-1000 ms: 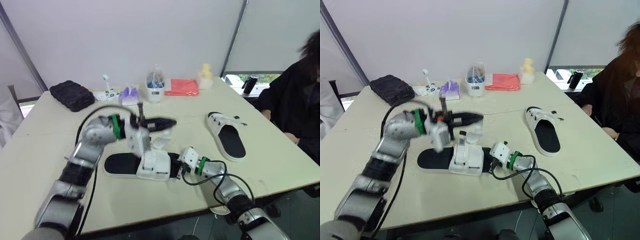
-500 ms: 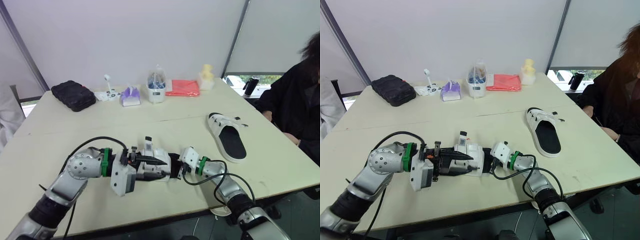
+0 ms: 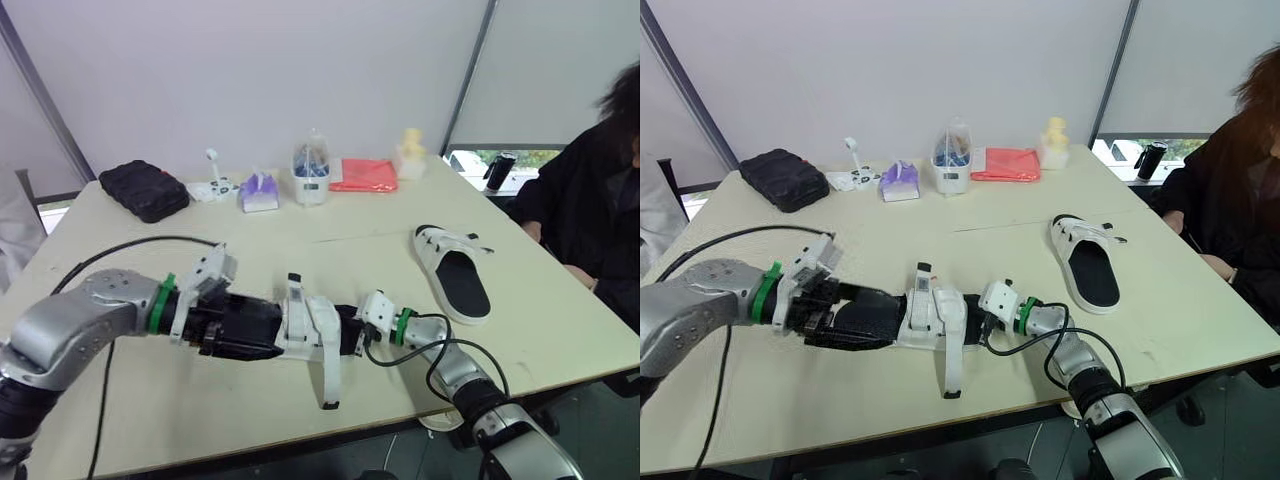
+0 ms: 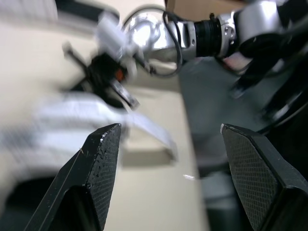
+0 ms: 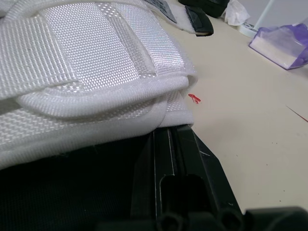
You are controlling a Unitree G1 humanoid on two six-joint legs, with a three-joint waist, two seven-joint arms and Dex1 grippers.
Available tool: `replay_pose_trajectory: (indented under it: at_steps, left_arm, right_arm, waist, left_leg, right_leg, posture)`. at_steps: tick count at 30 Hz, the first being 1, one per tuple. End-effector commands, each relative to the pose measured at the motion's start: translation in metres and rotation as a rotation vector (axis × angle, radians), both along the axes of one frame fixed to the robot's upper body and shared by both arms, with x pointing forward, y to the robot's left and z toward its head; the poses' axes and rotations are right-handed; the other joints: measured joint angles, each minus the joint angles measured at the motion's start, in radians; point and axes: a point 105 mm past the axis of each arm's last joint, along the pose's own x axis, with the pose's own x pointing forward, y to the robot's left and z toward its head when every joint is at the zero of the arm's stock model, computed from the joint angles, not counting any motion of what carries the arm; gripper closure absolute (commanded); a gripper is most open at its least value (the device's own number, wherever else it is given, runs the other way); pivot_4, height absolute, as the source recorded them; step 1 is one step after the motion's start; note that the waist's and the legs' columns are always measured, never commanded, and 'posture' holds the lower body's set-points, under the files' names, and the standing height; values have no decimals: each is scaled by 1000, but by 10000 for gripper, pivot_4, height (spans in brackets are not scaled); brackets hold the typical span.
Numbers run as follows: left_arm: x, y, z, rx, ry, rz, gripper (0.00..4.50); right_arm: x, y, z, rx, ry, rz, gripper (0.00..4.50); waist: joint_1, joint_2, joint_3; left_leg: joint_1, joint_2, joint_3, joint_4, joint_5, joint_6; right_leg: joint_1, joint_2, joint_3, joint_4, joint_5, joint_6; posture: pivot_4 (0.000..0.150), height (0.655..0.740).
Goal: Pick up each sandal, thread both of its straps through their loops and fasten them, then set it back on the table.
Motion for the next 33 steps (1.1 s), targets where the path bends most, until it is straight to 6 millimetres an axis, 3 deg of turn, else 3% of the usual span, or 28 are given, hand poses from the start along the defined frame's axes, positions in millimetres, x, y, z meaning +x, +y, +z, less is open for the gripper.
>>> replay_pose_trajectory:
  at_steps: [1,7,10,13,16,21,33]
  left_arm:
    - [-6,-3,-3,-55,116,77,11036]
    - [-7,-13,-13,-78,179,151,11036]
    - [-6,-33,-58,-27,213,222,11036]
    - [-5,-45,-73,-16,204,233,11036]
    - [11,-54,-85,-24,105,278,11036]
    - [13,-50,-87,-65,52,301,11036]
    - [-10,-86,-80,-178,210,141,11036]
  right_arm:
    - [-23,-37,-80,-196,285,-101,45000]
    - [-23,-37,-79,-198,286,-97,45000]
    - [-28,-37,-81,-208,293,-75,45000]
    - [-28,-37,-81,-209,295,-70,45000]
    - [-27,-37,-79,-207,289,-72,45000]
    - [-27,-41,-78,-207,288,-77,45000]
    - [-28,-40,-79,-211,289,-79,45000]
  waist:
    - [1,-1,0]
    - [1,-5,1]
    - [1,1,-2]
    - [1,-2,-2]
    - [5,-3,-2]
    - [4,-2,-2]
    - [1,1,-3]
  left_leg:
    - [0,0,0,0,0,0]
    - [-1,0,0,0,0,0]
    - [0,0,0,0,0,0]
    - [0,0,0,0,0,0]
    - [-1,0,0,-1,0,0]
    - [-2,0,0,-1,0,0]
    - [-7,0,-1,-1,0,0]
  right_leg:
    - [-1,0,0,0,0,0]
    - [-2,0,0,-1,0,0]
    - [-1,0,0,-3,0,0]
    - [-1,0,0,-4,0,0]
    - [-1,0,0,-4,0,0]
    - [-2,0,0,-5,0,-1]
    - [-2,0,-2,-16,0,-1]
  posture:
    - [1500,7400]
    - [1500,7400]
    - [1500,7400]
    - [1500,7400]
    - [1500,7400]
    - [1500,7400]
    - [1500,7400]
